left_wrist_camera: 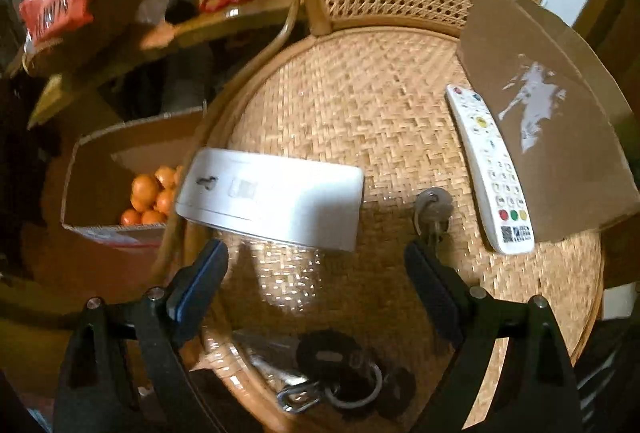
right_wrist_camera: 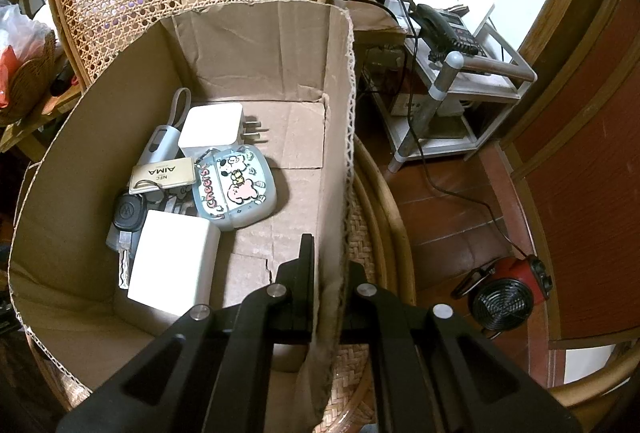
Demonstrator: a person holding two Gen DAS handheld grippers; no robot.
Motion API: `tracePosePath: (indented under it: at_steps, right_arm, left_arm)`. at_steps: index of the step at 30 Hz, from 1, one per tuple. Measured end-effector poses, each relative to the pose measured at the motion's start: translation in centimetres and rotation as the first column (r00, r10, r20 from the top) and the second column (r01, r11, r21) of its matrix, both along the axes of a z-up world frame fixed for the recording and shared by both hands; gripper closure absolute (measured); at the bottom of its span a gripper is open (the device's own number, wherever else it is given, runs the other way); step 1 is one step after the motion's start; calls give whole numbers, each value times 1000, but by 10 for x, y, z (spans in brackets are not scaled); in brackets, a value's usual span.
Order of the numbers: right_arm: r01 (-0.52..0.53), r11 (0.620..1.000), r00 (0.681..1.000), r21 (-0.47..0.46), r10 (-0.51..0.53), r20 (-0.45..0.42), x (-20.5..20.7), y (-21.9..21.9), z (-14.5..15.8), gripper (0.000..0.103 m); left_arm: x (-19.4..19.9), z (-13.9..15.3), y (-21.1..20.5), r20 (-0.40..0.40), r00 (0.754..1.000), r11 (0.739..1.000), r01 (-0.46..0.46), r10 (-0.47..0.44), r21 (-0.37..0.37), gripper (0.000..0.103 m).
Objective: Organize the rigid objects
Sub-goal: 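Move the left gripper to the flat white card and grasp it, then carry the flat white card into the box and open the left gripper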
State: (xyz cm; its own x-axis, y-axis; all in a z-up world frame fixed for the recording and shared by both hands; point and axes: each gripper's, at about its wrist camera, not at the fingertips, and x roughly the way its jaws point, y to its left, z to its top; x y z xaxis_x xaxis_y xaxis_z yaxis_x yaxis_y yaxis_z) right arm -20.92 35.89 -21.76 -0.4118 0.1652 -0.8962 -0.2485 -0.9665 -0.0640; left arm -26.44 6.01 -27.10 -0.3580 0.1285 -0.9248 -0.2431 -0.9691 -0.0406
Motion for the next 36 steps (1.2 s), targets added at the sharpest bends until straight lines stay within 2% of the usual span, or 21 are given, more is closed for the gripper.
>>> tracePosePath:
  at_steps: [1, 9, 16, 17, 18, 19, 21, 29, 36]
  right_arm:
    - [0, 1000, 1000, 0, 0, 1, 0, -2, 0, 96]
    - [1, 1000, 1000, 1, -1, 0, 0, -2, 0, 96]
    - [1, 1000, 1000, 2, -1, 0, 0, -3, -1, 96]
    - [1, 1000, 1000, 1, -1, 0, 0, -3, -1, 96]
    - [1, 1000, 1000, 2, -1, 0, 0, -1, 0, 96]
    - [1, 1000, 1000, 2, -1, 0, 0, -3, -1, 96]
    - [1, 1000, 1000, 2, -1, 1, 0, -3, -1, 96]
    - [0, 1000, 1000, 3, 0, 1, -2, -3, 0, 95]
    - [1, 1000, 1000, 4, -1, 1, -1, -4, -1, 95]
  left_arm:
    - [-3, -2, 0, 11, 1000, 1000, -12, 12, 18, 14]
    - [-34, -12, 2, 6, 997, 997, -72, 72, 8, 14]
    - [-58, -20, 14, -3, 999, 999, -47, 47, 6, 14]
    - [-58, -20, 16, -15, 999, 999, -38, 38, 1, 15]
    - [-59, -18, 17, -26, 999, 999, -33, 33, 0, 23]
    - [-58, -16, 19, -40, 999, 1000, -29, 28, -6, 38]
    - [-59, -11, 19, -55, 998, 1000, -11, 11, -11, 57]
    - [-55, -6, 19, -54, 998, 1000, 11, -10, 15, 57]
    - [-51, 20, 31, -103, 993, 998, 53, -51, 16, 57]
